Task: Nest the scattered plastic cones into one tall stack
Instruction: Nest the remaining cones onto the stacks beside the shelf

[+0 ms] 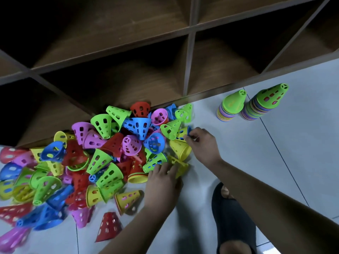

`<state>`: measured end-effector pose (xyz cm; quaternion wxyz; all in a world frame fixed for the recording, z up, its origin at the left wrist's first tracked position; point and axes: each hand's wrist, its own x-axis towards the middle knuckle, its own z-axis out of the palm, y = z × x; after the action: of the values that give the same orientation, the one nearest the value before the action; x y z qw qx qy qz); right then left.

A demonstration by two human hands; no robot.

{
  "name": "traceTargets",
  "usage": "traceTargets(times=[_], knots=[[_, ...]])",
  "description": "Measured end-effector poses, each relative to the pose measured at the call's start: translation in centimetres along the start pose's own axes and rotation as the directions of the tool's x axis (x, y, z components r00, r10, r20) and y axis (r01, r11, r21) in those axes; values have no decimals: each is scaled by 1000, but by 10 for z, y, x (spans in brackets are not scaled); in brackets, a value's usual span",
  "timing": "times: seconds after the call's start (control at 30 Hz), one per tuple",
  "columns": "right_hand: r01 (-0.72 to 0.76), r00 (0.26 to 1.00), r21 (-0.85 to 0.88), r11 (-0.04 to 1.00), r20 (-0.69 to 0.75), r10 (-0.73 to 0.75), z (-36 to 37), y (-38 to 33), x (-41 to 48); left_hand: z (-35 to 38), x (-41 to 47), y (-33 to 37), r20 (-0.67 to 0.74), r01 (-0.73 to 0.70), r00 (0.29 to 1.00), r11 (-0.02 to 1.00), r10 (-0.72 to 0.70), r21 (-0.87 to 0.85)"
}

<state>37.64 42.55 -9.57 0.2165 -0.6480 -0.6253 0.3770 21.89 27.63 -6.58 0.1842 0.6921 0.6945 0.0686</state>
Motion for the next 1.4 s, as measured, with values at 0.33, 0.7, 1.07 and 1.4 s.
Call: traceTargets(times=[0.33,0.7,1.07,1.4], knots=[[-208,976,323,923,12,215,-19,21,-2,18,10,6,11,4,1000,998,-4,62],[-416,898,369,831,19,440,-32,34,-22,8,19,9,-20,-41,999,999,41,-32],[-262,965,115,958,60,257,6,-11,-38,20,10,9,-141,-93,987,993,81,-78],[-279,960,265,923,43,277,-11,-1,-38,31,14,4,-135,-137,984,978,115,-159]])
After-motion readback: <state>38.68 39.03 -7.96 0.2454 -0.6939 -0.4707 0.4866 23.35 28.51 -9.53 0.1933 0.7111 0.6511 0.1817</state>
